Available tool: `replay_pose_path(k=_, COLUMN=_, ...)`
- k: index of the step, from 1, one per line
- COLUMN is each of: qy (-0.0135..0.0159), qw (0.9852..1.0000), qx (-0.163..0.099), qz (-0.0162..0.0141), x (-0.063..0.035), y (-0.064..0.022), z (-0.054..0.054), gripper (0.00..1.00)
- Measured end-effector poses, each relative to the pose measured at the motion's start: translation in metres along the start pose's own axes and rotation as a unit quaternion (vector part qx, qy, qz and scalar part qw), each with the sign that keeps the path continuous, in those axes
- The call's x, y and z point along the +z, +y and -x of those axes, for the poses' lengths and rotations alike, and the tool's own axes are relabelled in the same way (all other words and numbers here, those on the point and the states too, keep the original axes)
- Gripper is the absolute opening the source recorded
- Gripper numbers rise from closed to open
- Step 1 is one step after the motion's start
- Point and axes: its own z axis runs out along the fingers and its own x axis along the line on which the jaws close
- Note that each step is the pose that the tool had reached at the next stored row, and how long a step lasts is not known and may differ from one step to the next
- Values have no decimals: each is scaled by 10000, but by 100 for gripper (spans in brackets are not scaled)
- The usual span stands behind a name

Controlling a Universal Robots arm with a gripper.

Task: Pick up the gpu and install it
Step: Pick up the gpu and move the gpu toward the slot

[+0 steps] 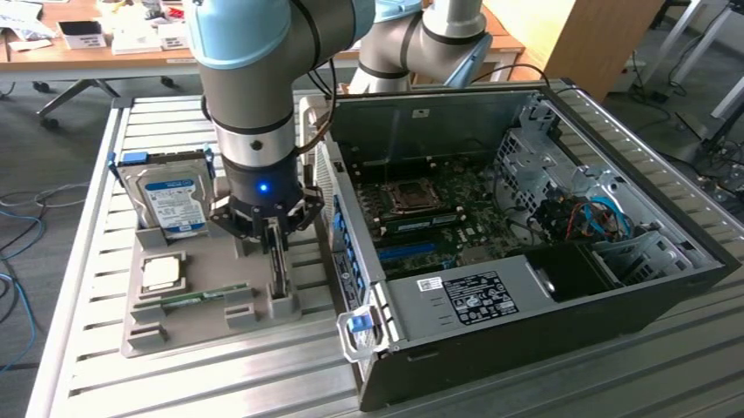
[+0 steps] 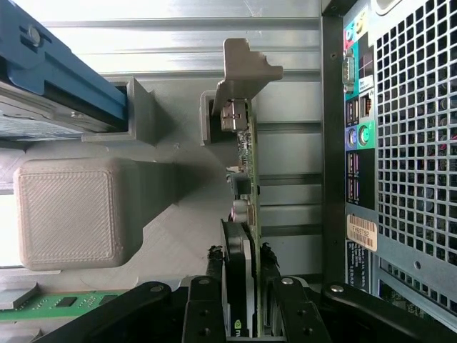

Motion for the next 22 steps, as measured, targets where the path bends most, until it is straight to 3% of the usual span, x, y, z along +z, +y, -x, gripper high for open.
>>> replay_pose_path(k=22, qy=0, qw=10000, qx=0, qz=0, x=-1, y=-1, z=-24, gripper=33)
